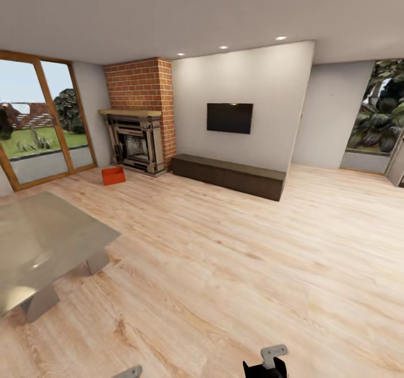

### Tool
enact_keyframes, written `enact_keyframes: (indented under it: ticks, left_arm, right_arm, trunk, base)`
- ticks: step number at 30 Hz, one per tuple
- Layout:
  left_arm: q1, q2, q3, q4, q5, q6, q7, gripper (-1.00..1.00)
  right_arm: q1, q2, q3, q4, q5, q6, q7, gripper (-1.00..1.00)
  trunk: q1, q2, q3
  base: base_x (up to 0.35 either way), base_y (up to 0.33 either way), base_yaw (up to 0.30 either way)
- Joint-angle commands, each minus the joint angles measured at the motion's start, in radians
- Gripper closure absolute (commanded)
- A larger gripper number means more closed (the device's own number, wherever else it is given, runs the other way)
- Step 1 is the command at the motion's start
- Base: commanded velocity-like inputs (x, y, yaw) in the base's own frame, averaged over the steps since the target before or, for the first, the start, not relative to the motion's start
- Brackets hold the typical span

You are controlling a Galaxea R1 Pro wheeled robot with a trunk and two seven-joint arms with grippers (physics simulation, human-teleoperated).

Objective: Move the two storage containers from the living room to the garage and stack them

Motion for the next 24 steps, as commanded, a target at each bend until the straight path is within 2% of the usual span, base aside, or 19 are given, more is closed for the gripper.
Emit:
enact_keyframes:
  ticks: [1, 24]
  left_arm:
    - [0.0, -0.001, 0.001, -0.002, 0.009, 0.004, 0.002, -1.0]
    - [0.0, -0.002, 0.001, 0.0, 0.009, 0.004, 0.002, -1.0]
  right_arm:
    - [0.0, 0.001, -0.004, 0.0, 0.008, -0.003, 0.004, -1.0]
    - [0.0, 0.001, -0.004, 0.0, 0.008, -0.003, 0.004, -1.0]
  trunk:
    - [0.001, -0.001, -0.001]
    - [0.001, -0.001, -0.001]
  base:
    - [0.327, -0.133, 0.279]
    - [0.327, -0.139, 0.279]
